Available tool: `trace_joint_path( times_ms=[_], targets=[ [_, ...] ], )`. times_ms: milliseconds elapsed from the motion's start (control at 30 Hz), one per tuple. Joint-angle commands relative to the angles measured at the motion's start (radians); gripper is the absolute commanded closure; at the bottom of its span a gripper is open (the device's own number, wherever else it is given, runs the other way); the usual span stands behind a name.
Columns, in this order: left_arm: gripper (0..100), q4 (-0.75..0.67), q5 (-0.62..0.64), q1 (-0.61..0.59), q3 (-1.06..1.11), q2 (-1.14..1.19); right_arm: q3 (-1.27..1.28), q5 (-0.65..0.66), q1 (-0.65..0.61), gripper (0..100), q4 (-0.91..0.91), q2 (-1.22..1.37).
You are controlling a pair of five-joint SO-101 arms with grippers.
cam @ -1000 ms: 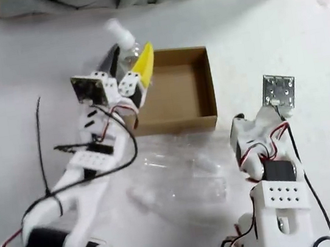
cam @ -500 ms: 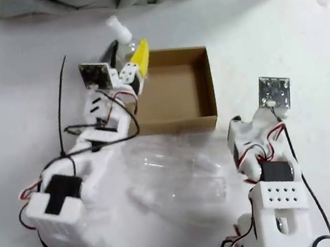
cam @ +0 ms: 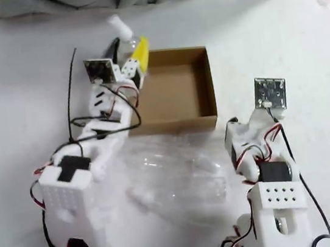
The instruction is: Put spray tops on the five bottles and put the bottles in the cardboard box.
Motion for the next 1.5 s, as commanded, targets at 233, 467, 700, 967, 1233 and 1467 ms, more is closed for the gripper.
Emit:
trace_joint_path(
  times_ms=[233, 467, 700, 967, 1233, 1467],
  targets=[
    [98, -0.028, 0.003, -0.025, -0.153, 0.117, -0.006, -0.005, -0.010, 84.4, -0.018, -0.012],
    [98, -0.026, 0.003, -0.024, -0.126, 0.130, -0.006, -0.005, -0.008, 84.4, -0.018, -0.012],
    [87, -0.011, 0.011, -0.025, -0.115, 0.130, -0.002, -0.003, -0.002, 84.4, -0.018, -0.012],
    [79, 0.075, 0.011, -0.027, -0.115, 0.125, 0.011, -0.003, -0.002, 84.4, -0.018, -0.019],
    [79, 0.074, 0.005, -0.027, -0.115, 0.127, 0.011, -0.003, -0.002, 84.4, -0.018, -0.019],
    [69, 0.081, 0.006, -0.031, -0.077, 0.116, 0.011, -0.002, -0.002, 84.4, -0.018, -0.019]
  ],
)
